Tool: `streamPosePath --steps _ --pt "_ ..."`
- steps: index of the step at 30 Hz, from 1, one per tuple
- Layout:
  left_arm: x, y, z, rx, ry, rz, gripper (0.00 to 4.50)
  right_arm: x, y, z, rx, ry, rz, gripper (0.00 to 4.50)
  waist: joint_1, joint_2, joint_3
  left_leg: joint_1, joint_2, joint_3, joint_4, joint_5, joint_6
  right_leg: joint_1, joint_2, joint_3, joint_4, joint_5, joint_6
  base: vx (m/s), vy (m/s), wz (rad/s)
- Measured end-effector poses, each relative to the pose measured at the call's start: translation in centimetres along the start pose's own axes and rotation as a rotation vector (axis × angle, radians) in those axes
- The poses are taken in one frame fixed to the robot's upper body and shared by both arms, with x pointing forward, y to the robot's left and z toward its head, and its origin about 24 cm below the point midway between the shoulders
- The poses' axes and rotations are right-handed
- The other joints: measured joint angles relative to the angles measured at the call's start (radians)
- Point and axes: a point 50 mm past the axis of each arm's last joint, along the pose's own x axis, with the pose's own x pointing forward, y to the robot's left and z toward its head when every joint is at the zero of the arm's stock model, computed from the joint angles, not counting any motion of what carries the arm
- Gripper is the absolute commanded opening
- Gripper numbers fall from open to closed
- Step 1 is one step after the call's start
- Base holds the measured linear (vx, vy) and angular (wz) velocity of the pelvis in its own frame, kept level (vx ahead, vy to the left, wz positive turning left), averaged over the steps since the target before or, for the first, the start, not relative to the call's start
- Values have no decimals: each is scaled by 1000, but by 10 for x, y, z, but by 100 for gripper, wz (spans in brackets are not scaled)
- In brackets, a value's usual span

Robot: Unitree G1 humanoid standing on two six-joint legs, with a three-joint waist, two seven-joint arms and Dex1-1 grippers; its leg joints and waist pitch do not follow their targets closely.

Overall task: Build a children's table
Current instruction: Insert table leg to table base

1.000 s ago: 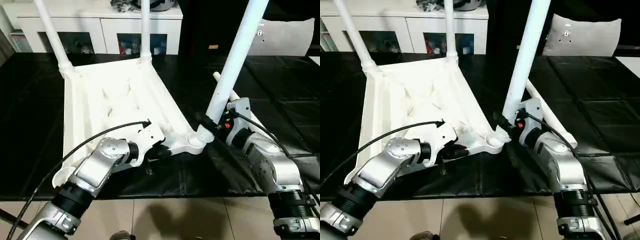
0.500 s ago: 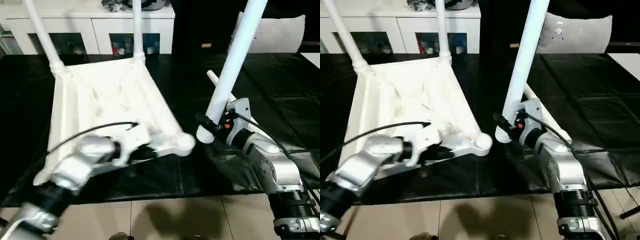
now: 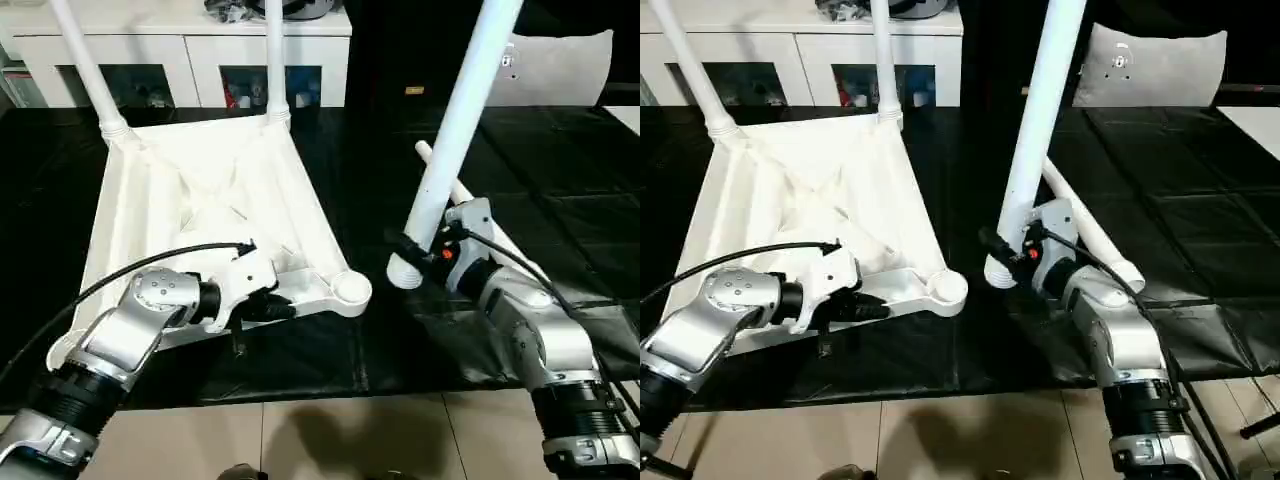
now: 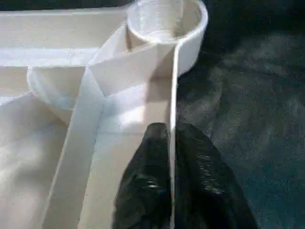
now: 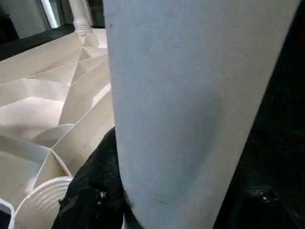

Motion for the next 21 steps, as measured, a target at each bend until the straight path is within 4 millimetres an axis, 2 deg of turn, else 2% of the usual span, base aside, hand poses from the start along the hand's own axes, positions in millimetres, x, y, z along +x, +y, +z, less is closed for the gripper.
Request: streamPosePath --steps 2,6,15,21 --pt "-1 0 6 12 -20 2 86 -1 1 -3 7 8 0 189 2 0 0 0 0 0 0 0 0 0 0 0 0 0 0 0 0 0" --pt "6 -2 9 11 -42 5 112 -1 1 -4 7 7 2 189 6 0 0 0 0 0 0 0 0 1 0 0 0 0 0 0 0 0" --pt "5 0 3 40 28 39 122 0 2 -4 8 6 4 189 10 0 0 0 0 0 0 0 0 0 0 0 0 0 0 0 0 0" --pt "3 0 0 40 55 36 122 0 2 -4 9 6 4 189 21 0 0 0 0 0 0 0 0 0 0 0 0 0 0 0 0 0"
